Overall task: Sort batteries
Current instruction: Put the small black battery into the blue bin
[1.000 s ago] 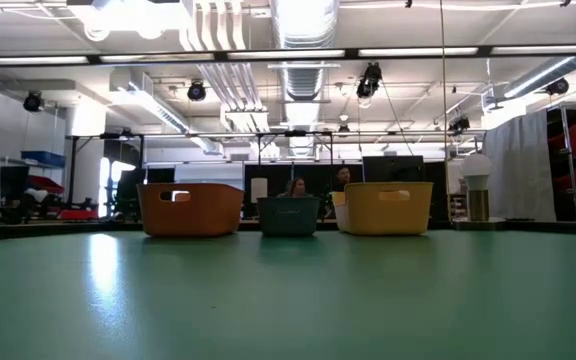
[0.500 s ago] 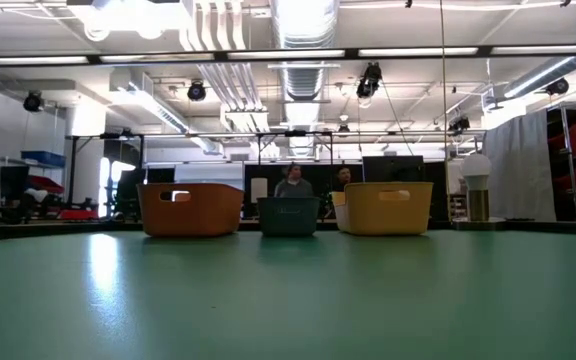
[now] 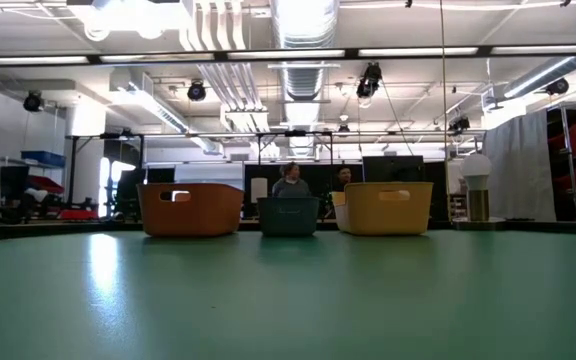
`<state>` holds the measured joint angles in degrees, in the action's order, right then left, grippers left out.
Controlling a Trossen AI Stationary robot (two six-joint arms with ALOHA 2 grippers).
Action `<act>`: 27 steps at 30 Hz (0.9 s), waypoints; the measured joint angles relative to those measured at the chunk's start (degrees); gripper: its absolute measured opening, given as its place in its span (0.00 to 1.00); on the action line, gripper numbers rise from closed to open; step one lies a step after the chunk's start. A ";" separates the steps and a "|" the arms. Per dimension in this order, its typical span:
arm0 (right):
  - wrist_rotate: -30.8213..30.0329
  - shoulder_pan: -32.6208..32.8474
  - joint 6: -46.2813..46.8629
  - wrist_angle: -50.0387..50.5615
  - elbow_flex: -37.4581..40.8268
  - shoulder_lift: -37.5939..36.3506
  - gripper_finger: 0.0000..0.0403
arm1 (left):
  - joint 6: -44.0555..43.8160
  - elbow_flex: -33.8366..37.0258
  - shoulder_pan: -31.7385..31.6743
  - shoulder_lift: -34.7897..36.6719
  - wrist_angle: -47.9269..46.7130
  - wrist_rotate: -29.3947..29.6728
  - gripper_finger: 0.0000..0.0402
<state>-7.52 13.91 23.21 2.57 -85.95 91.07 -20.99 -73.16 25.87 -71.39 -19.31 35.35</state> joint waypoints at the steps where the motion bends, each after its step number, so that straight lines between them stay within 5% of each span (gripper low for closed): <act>1: 0.04 0.00 -0.04 0.03 0.00 0.00 0.07 | 0.54 -0.88 0.00 0.31 -2.45 0.21 0.25; 7: -2.07 -1.96 -1.01 3.88 -0.02 0.05 0.07 | -1.82 -7.14 0.00 4.50 -24.08 7.61 0.36; 11: -2.76 -6.83 -4.20 12.09 -3.41 1.55 0.07 | -2.14 -8.21 -0.24 8.37 -30.20 15.51 0.37; 19: -2.27 -17.25 -19.77 34.87 -16.48 10.07 0.07 | -3.84 -2.86 -1.03 15.97 -28.60 17.42 0.37; 27: 2.09 -27.73 -29.81 41.33 -19.47 19.66 0.07 | -5.27 5.69 -1.03 19.66 -20.93 17.18 0.37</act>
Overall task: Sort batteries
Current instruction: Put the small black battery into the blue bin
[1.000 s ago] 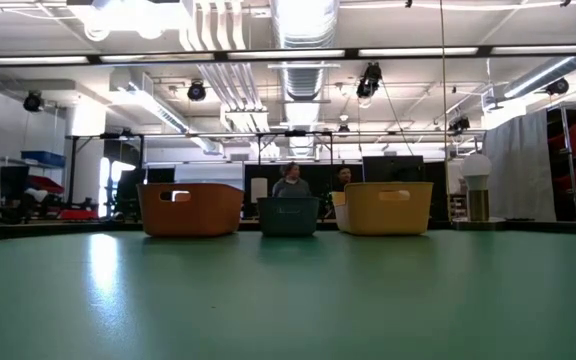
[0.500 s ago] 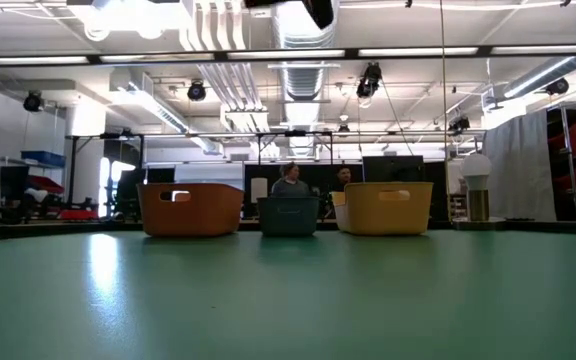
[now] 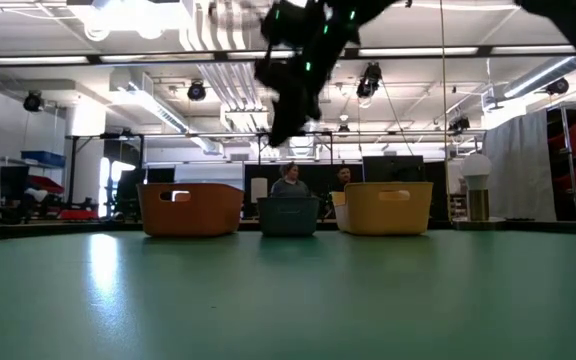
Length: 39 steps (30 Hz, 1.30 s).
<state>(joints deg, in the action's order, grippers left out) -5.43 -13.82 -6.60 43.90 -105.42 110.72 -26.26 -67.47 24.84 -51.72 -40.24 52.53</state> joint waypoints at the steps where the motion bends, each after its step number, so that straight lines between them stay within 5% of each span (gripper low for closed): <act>1: 1.50 -0.98 -0.07 -0.02 0.30 1.38 0.07 | 0.00 0.66 -0.04 0.16 0.32 -0.02 0.37; 18: 7.23 -7.11 -3.65 4.69 0.63 14.41 0.07 | -1.73 2.52 -0.09 3.08 0.32 0.02 0.37; 39: 6.99 -7.28 -8.11 4.66 0.60 16.45 0.10 | -1.73 2.80 -0.09 2.95 -2.84 0.02 0.37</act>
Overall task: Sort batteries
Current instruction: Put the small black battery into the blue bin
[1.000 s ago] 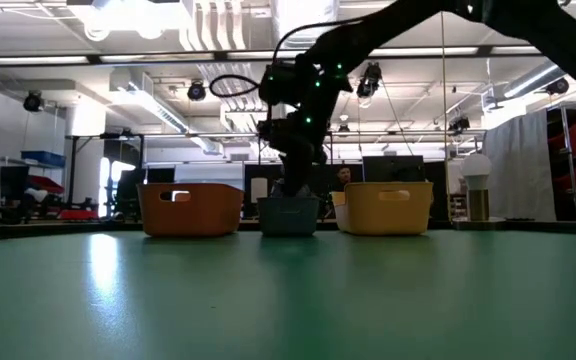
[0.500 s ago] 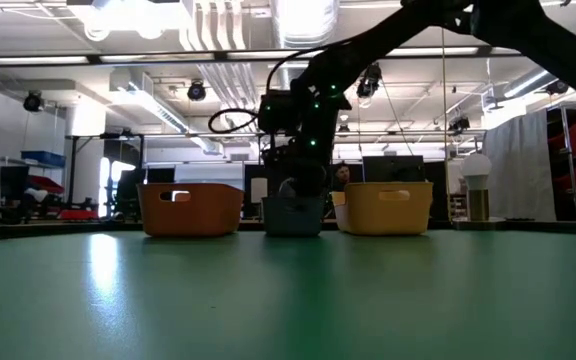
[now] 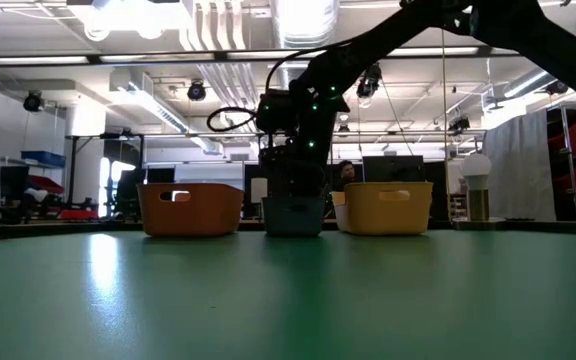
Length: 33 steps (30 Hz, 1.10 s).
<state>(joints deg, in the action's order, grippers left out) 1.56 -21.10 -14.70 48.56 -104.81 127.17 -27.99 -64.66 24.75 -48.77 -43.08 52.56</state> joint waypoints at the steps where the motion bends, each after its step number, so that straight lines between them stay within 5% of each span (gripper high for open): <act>1: 0.00 0.02 -0.48 -0.26 -0.02 0.00 0.10 | 0.00 0.00 0.00 0.00 -0.07 0.00 0.37; 33: -1.58 -0.06 1.36 -1.81 -1.95 1.00 0.16 | -1.55 0.00 0.00 0.18 -1.63 -4.16 0.37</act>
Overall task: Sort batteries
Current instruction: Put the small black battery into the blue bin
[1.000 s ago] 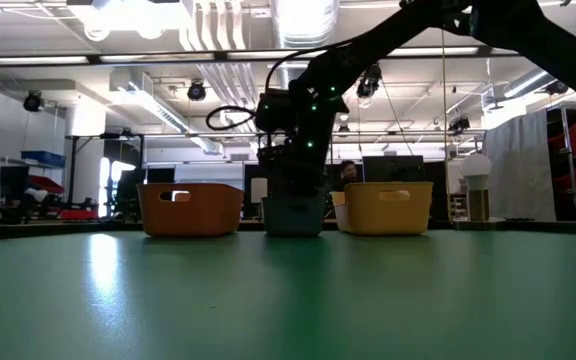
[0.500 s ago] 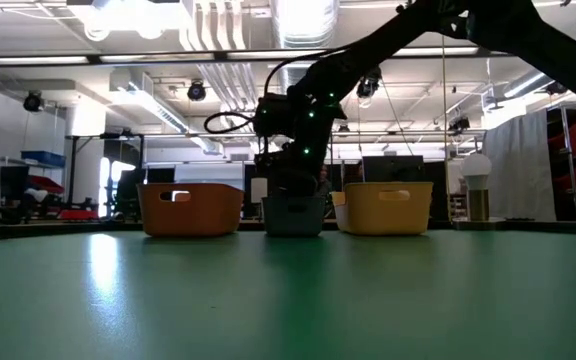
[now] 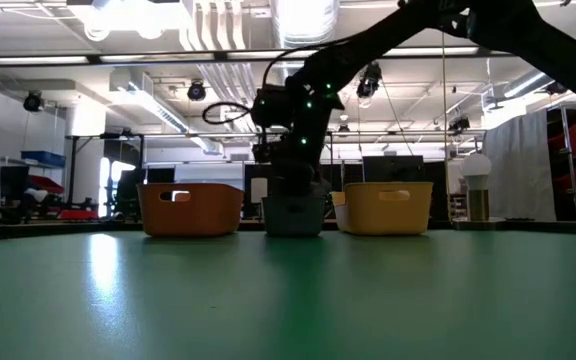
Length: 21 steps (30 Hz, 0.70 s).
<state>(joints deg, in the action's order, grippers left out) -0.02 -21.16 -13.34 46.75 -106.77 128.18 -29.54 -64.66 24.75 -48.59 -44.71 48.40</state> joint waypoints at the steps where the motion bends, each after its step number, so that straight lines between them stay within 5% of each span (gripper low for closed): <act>1: 0.01 0.02 -0.05 0.48 -0.74 -0.04 0.18 | -0.25 0.00 0.00 0.04 -0.09 -0.04 0.37; 9: -0.06 0.02 -0.89 10.75 -11.95 -0.15 0.31 | -9.20 0.00 0.46 -0.79 -10.32 -4.82 0.37; 16: -0.29 3.02 0.65 23.84 -25.94 -2.80 0.39 | -33.67 7.43 3.95 -6.49 -17.66 -35.47 0.35; 21: -3.31 7.56 1.87 20.36 -27.69 -10.03 0.39 | -45.50 11.67 11.89 -13.30 -15.01 -47.30 0.32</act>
<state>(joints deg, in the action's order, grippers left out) -3.33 -13.60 -11.47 67.12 -134.45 118.15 -75.05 -52.99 36.65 -61.89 -59.72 1.09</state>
